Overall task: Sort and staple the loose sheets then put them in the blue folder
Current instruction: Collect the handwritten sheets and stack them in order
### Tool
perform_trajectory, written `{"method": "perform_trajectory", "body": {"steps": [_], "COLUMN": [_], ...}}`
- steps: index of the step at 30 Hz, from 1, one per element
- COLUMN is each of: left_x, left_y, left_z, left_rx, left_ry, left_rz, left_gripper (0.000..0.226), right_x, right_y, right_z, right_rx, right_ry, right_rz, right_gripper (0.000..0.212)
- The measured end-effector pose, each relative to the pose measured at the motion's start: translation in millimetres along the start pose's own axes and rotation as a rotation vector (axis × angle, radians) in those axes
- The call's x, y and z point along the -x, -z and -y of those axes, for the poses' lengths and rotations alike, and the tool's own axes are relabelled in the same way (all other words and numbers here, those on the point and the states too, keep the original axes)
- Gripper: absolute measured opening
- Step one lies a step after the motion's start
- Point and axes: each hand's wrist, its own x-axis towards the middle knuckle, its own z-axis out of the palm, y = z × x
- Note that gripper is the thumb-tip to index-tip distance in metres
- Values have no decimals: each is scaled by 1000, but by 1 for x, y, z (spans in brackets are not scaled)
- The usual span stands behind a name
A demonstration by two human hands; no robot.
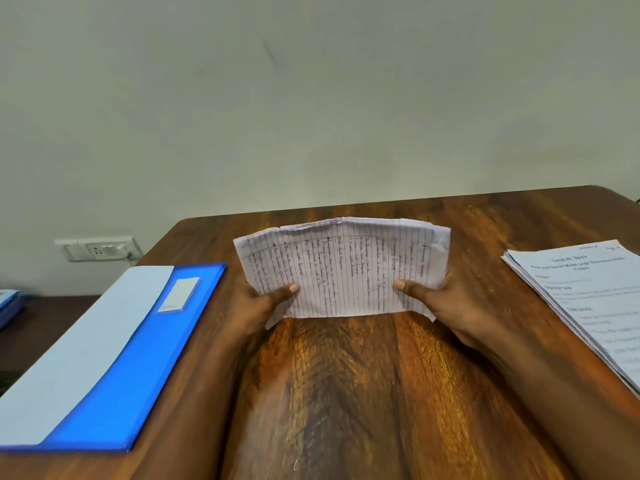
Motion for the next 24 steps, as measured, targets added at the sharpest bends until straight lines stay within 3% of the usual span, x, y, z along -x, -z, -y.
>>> {"method": "perform_trajectory", "body": {"steps": [8,11,17,24], "left_x": [0,-4,-11,-12], "left_y": [-4,1,6,9], "left_z": [-1,-3,-9,-16], "left_rx": [-23,7,240,120], "left_ry": [81,136,263,395], "left_rz": [-5,-63,-136,-141], "left_gripper": [39,41,64,54], "right_x": [-2,-5,-8,-5], "right_y": [0,3,14,8], "right_z": [-5,-2,10,14], "right_rx": [1,9,-38,-101], "right_ry": [-100,-152,-310,-362], "right_rz": [37,39,30,-69], "right_gripper": [36,28,21,18]}}
